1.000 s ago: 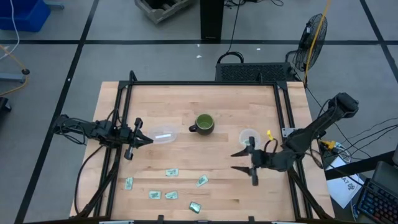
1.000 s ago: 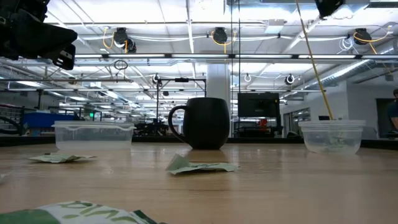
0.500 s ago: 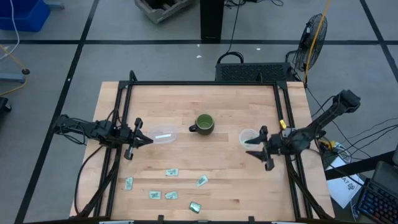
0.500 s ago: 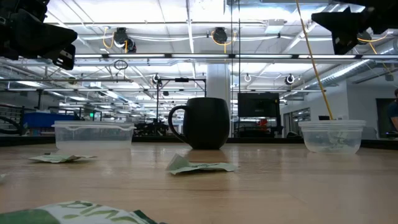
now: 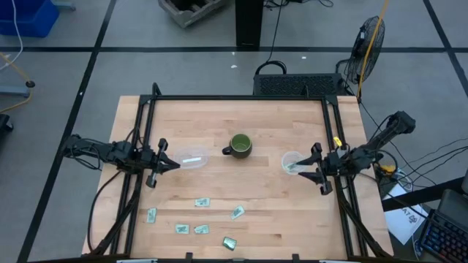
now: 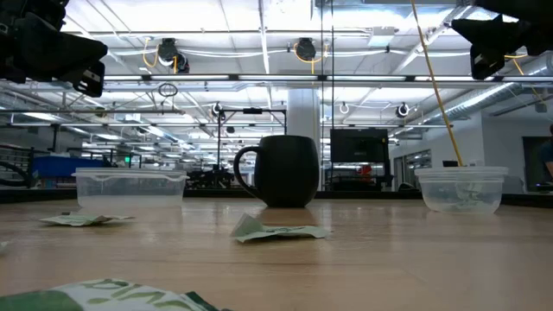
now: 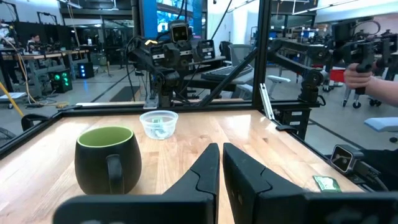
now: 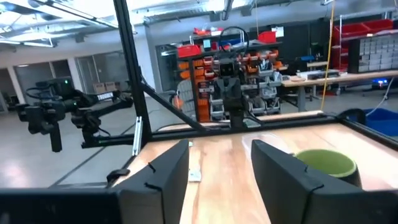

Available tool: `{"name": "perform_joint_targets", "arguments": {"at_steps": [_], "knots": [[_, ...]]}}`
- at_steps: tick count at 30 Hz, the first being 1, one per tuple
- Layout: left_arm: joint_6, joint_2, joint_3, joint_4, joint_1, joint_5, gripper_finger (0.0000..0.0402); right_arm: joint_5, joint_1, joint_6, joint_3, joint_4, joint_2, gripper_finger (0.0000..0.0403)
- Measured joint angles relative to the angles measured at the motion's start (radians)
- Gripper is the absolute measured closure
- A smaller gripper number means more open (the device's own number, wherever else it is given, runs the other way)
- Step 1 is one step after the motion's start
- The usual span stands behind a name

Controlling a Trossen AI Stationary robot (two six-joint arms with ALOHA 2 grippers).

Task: Pick and place Stevia / Truvia into bins
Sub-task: Put the stevia packet into the oval transparent container

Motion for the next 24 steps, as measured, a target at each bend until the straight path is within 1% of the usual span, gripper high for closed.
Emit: {"name": "perform_joint_targets", "arguments": {"at_steps": [5,10,15,19,24], "knots": [[0.0,0.0,0.0,0.0,0.0,0.0,0.0376,0.051,0.0,0.031,0.0,-0.132,-0.108,0.0262],[0.0,0.0,0.0,0.0,0.0,0.0,0.0376,0.07,0.0,0.043,0.0,-0.22,-0.19,0.0275],[0.0,0.0,0.0,0.0,0.0,0.0,0.0376,0.077,0.001,0.063,0.0,-0.308,-0.222,0.0277],[0.0,0.0,0.0,0.0,0.0,0.0,0.0376,0.078,0.001,0.114,0.0,-0.39,-0.249,0.0277],[0.0,0.0,0.0,0.0,0.0,0.0,0.0376,0.08,0.001,0.121,0.0,-0.39,-0.255,0.0277]]}}
